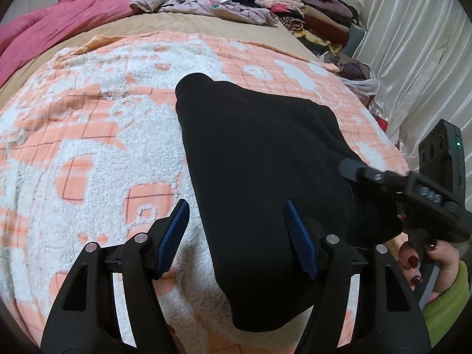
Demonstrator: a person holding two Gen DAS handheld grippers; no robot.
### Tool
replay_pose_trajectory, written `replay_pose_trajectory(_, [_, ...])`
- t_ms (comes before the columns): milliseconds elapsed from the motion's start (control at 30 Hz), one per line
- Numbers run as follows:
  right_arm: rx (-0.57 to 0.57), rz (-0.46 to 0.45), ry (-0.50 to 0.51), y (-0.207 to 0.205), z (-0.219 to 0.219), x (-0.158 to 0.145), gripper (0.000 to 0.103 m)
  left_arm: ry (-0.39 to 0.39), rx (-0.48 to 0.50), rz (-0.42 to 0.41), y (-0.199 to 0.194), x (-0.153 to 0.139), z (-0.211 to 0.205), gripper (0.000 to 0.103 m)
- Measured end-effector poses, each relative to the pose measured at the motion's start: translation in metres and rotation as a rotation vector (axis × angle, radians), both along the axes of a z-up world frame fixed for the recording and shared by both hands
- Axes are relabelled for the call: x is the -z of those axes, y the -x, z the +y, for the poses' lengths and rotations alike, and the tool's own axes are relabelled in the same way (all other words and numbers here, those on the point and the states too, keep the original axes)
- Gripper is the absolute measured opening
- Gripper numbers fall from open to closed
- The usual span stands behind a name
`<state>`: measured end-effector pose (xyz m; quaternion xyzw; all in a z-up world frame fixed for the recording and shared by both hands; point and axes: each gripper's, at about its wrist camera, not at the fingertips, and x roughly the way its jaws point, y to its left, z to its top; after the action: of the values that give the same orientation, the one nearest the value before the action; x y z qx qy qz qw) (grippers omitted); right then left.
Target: Fold small clothes
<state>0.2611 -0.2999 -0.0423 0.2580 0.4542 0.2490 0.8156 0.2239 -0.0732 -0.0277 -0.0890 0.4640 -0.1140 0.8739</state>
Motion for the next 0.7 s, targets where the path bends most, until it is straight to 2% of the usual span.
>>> replay_pose_trajectory(67, [-0.004, -0.019, 0.005, 0.001, 0.001, -0.002, 0.029, 0.005, 0.001, 0.001, 0.001, 0.0, 0.001, 0.059])
replay_pose_trajectory(133, [-0.005, -0.045, 0.004, 0.003, 0.0, -0.007, 0.025, 0.01, 0.001, 0.0, 0.003, -0.001, 0.002, 0.059])
replay_pose_trajectory(400, [-0.106, -0.268, 0.097, 0.008, 0.032, -0.057, 0.022, 0.018, -0.021, -0.011, 0.006, -0.008, 0.009, 0.059])
replay_pose_trajectory(467, [-0.117, -0.296, 0.132, 0.009, 0.033, -0.065, 0.021, 0.017, -0.015, -0.009, 0.005, -0.009, 0.008, 0.059])
replay_pose_trajectory(533, [-0.108, -0.286, 0.151, 0.007, 0.027, -0.059, 0.021, 0.009, -0.003, -0.004, 0.005, -0.008, 0.005, 0.059])
replay_pose_trajectory(633, [-0.056, -0.195, 0.157, -0.001, 0.006, -0.028, 0.021, -0.005, 0.02, 0.014, 0.006, -0.002, -0.003, 0.061])
replay_pose_trajectory(700, [-0.022, -0.123, 0.127, -0.003, -0.007, -0.001, 0.023, -0.008, 0.029, 0.022, 0.007, 0.002, -0.007, 0.063])
